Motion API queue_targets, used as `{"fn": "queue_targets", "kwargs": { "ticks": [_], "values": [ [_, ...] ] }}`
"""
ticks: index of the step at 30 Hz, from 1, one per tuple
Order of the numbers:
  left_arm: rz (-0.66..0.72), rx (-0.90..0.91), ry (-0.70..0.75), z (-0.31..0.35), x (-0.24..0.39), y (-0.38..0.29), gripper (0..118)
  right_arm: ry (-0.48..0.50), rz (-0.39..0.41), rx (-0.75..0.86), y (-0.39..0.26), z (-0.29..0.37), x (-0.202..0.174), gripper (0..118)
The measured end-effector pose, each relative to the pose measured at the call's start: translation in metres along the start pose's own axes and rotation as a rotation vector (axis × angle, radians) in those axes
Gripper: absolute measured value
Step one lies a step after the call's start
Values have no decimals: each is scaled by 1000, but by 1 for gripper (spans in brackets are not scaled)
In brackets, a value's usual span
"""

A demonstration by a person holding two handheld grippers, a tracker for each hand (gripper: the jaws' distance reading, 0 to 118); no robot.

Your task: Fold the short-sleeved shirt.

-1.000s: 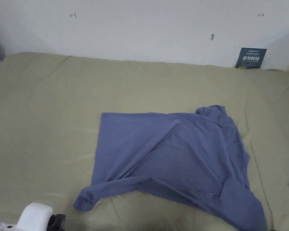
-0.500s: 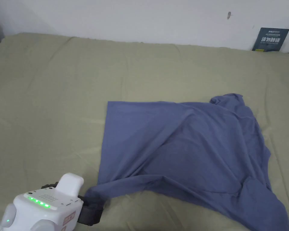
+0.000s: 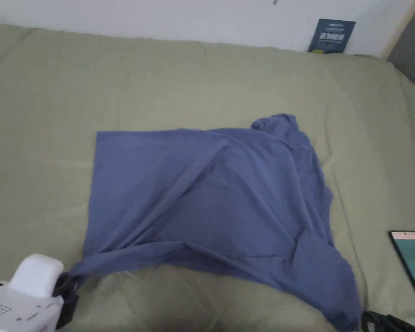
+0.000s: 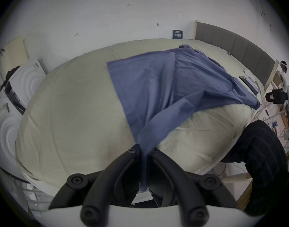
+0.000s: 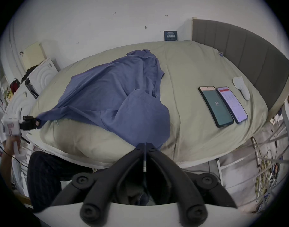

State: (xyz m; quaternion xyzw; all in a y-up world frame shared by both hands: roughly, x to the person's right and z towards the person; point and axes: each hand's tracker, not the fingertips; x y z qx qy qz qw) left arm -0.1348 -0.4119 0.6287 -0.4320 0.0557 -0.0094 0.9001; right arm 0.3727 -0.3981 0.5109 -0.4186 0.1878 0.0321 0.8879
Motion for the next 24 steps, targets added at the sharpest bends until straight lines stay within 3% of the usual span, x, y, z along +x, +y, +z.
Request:
{"fn": "queue_targets", "kwargs": {
  "ticks": [1, 2, 3, 4, 10, 11, 12, 13, 14, 15, 17, 24],
  "values": [
    [4, -3, 11, 2, -1, 1, 9, 7, 11, 19, -3, -3, 2, 35],
    [4, -2, 5, 3, -4, 1, 9, 2, 17, 11, -4, -9, 2, 79],
    [4, 5, 1, 4, -5, 1, 9, 12, 29, -9, -5, -17, 3, 115],
    [9, 3, 2, 3, -6, 2, 9, 23, 39, -34, -7, -21, 3, 118],
    [19, -14, -1, -1, -5, 3, 9, -41, 122, -143, -9, -70, 1, 115],
    [25, -13, -7, -1, -5, 3, 9, -34, 126, -158, -8, -75, 1, 103],
    [33, -16, -14, -2, -7, 3, 9, -30, 126, -159, -7, -78, 1, 73],
    [44, -18, -15, -2, -7, 2, 9, -40, 128, -151, -6, -79, 0, 18],
    [60, -14, -20, -3, -8, 2, 9, -73, 143, -145, -5, -82, 0, 10],
    [85, 1, -30, -2, -10, 0, 9, -81, 139, -152, -4, -84, 2, 10],
    [107, -8, -33, -3, -10, 1, 7, -2, 51, -170, 2, -79, 8, 9],
    [118, 10, -8, 6, -19, 5, 7, 39, -10, -96, 29, -40, 26, 9]
  ]
}}
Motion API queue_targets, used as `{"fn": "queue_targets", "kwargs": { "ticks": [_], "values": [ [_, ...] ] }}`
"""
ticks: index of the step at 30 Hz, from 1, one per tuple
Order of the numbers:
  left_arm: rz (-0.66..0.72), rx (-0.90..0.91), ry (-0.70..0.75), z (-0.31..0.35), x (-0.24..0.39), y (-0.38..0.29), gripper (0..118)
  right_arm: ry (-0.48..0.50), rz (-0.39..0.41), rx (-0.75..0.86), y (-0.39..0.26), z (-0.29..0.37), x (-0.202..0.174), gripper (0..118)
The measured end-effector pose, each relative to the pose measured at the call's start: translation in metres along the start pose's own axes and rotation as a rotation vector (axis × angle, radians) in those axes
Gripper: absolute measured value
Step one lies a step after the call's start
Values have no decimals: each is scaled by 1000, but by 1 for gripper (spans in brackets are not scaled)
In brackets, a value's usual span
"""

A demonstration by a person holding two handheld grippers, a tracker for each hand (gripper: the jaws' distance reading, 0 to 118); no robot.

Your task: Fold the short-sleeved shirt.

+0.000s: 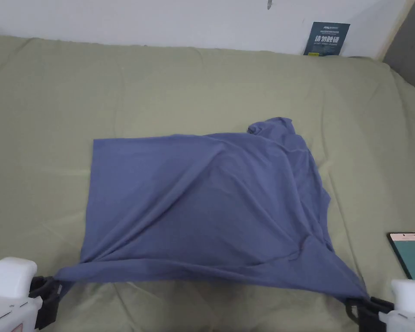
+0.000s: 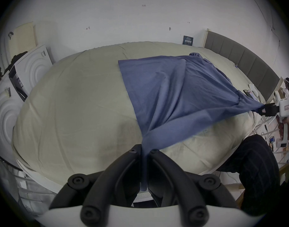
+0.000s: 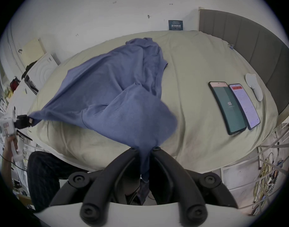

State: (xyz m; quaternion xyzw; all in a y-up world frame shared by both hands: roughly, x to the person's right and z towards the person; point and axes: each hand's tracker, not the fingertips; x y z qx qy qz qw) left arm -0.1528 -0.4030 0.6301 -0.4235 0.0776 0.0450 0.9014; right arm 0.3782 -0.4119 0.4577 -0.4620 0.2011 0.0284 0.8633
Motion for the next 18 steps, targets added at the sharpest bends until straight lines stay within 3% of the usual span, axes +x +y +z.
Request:
{"fn": "queue_targets", "kwargs": {
  "ticks": [12, 15, 18],
  "values": [
    [-74, -23, -28, 24, 3, 42, 7, 61, -44, 61, 66, 45, 22, 9],
    [-172, -64, -32, 18, 4, 67, 7, 80, -8, 39, 104, 47, 23, 9],
    [-182, -87, -38, 3, -3, 94, 7, 97, 36, 12, 145, 39, 17, 9]
  ]
}}
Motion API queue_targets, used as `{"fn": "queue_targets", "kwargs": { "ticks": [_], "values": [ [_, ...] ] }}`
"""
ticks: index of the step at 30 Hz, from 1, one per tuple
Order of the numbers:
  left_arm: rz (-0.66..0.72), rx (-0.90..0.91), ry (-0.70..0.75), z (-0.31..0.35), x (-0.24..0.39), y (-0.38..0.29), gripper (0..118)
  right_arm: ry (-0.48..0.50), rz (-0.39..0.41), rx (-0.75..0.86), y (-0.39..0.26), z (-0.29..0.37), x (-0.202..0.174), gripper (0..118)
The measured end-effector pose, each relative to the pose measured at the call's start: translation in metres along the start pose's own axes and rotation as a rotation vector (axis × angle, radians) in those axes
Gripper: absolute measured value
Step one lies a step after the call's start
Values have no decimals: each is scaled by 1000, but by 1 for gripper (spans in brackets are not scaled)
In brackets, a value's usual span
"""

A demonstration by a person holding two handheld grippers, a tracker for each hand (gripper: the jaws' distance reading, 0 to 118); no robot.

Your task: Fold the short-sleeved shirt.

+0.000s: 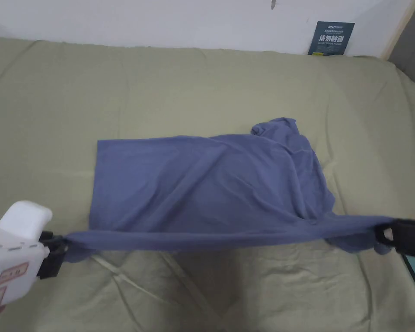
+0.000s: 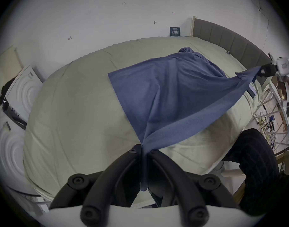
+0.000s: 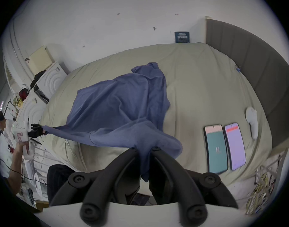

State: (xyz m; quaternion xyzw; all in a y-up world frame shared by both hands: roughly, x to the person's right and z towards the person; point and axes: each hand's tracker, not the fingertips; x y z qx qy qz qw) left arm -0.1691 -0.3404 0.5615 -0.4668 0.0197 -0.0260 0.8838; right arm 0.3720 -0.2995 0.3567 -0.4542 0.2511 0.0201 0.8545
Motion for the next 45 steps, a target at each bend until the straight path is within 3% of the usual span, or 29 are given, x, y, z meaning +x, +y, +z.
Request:
{"fn": "queue_targets", "kwargs": {
  "ticks": [7, 13, 16, 17, 18, 19, 20, 21, 22, 27, 28, 29, 30, 31, 32, 33, 34, 36, 40, 41, 43, 44, 45],
  "values": [
    [40, -70, -33, -62, -25, 68, 7, 1, 46, -84, 79, -84, 9, 9],
    [54, -209, -7, -146, -27, 109, 7, -4, -68, -153, 120, -179, 18, 9],
    [60, -236, 20, -165, -29, 113, 7, -33, -17, -176, 123, -201, 18, 10],
    [75, -231, 22, -166, -30, 111, 9, -35, 5, -177, 122, -205, 18, 18],
    [114, -216, 24, -164, -31, 108, 24, -41, 5, -172, 118, -204, 19, 43],
    [123, -194, 26, -160, -31, 105, 77, -43, 1, -169, 114, -202, 22, 91],
    [124, -161, 19, -153, -30, 99, 110, -42, 0, -160, 107, -196, 24, 117],
    [143, -122, 12, -142, -28, 93, 118, -54, 17, -110, 101, -185, 23, 118],
    [140, -42, 16, -130, -27, 90, 114, -75, 34, -47, 95, -167, 20, 117],
    [196, 178, 64, -39, -6, 23, 117, -68, 116, 123, 11, -79, -18, 117],
    [216, 194, 95, -28, 1, 8, 117, -66, 117, 154, -10, -67, -27, 112],
    [234, 208, 140, -17, 9, -10, 116, -38, 99, 161, -35, -55, -35, 96],
    [253, 210, 155, -14, 24, -24, 115, 13, 62, 167, -58, -45, -41, 61],
    [285, 171, 146, -12, 30, -36, 102, 44, 13, 173, -79, -47, -41, 12],
    [335, 148, 119, -9, 35, -48, 72, 21, -7, 157, -101, -46, -49, 1],
    [374, 151, 94, -6, 38, -56, 20, -6, 4, 151, -116, -46, -56, 1],
    [400, 145, 90, -15, 36, -64, 0, -29, 16, 157, -128, -44, -61, 1],
    [400, 102, 98, -27, 27, -71, 0, 19, 17, 124, -143, -39, -78, 1],
    [336, 115, 131, -42, 29, -59, 4, 17, -7, 117, -153, -39, -84, 1],
    [316, 90, 136, -52, 30, -53, 24, 16, -20, 115, -153, -39, -85, 1],
    [264, 39, 127, -70, 24, -41, 107, 27, -36, 116, -152, -40, -82, 1],
    [235, 28, 115, -80, 25, -36, 115, 26, -42, 116, -151, -41, -82, 1],
    [206, 3, 147, -90, 26, -29, 115, 28, -46, 116, -150, -42, -82, 1]
  ]
}}
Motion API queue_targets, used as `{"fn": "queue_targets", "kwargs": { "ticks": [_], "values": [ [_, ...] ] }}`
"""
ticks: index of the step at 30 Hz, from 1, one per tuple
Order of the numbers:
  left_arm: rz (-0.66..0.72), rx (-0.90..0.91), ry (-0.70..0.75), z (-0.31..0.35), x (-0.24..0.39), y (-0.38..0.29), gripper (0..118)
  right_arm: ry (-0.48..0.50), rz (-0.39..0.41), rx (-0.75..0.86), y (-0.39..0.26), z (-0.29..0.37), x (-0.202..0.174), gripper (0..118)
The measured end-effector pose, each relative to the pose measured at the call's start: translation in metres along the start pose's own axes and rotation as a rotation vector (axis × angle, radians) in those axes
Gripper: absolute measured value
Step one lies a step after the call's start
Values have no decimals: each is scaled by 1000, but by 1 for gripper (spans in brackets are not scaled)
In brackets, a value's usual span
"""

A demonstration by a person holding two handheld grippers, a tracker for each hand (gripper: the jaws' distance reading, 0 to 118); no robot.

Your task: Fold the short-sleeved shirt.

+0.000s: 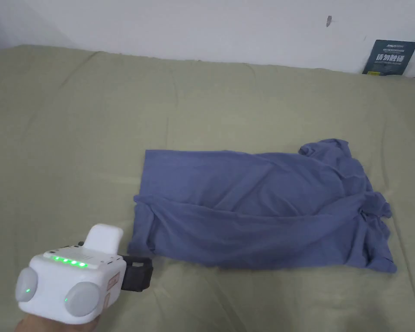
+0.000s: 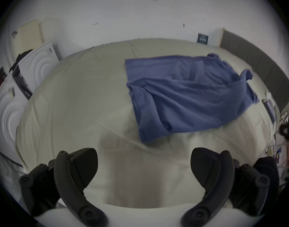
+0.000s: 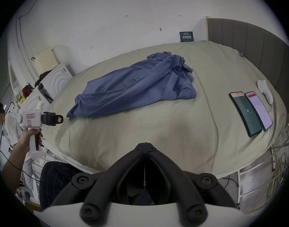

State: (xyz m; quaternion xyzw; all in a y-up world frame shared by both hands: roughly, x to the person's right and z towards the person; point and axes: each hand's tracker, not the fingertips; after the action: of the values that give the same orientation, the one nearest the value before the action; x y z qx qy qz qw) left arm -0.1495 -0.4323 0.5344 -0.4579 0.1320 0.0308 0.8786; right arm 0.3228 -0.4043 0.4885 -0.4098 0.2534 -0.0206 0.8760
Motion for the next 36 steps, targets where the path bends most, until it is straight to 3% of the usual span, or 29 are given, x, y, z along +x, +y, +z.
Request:
{"fn": "queue_targets", "kwargs": {
  "ticks": [6, 7, 8, 9, 10, 11, 13, 17, 23, 24, 26, 27, 34, 36],
  "values": [
    [-98, -70, 84, -53, -4, 26, 113, -16, -29, -2, 8, -7, 5, 1],
    [-97, -64, 75, -56, -2, 29, 108, -20, -31, -4, 10, -8, 6, 1],
    [-97, -44, 63, -55, 2, 33, 98, -22, -32, -5, 11, -10, 7, 1],
    [-111, -3, 27, -54, 0, 36, 80, -25, -33, -7, 13, -11, 7, 1],
    [-123, 6, 7, -53, 5, 39, 50, -28, -34, -8, 14, -13, 8, 1],
    [-137, -31, -18, -57, 12, 42, 32, -34, -34, -8, 17, -14, 8, 1],
    [-106, -97, -67, -67, 15, 44, 16, -39, -35, -7, 21, -17, 10, 1],
    [8, -20, -99, -55, 1, 48, 10, -72, 6, -9, 32, -23, 14, 1],
    [41, 72, -115, -13, 0, 47, 10, -143, 117, 28, 62, -53, 38, 5],
    [42, 73, -118, -9, 2, 48, 10, -169, 129, 38, 69, -63, 44, 19],
    [39, 76, -133, -8, 3, 51, 10, -217, 120, 9, 84, -88, 59, 97],
    [40, 78, -139, -8, 3, 52, 10, -219, 116, 14, 90, -98, 66, 117],
    [48, 51, -135, -12, 3, 53, 10, -324, 199, -91, 121, -164, 92, 118],
    [59, 48, -140, -14, 2, 50, 10, -296, 213, -156, 123, -178, 94, 114]
  ]
}}
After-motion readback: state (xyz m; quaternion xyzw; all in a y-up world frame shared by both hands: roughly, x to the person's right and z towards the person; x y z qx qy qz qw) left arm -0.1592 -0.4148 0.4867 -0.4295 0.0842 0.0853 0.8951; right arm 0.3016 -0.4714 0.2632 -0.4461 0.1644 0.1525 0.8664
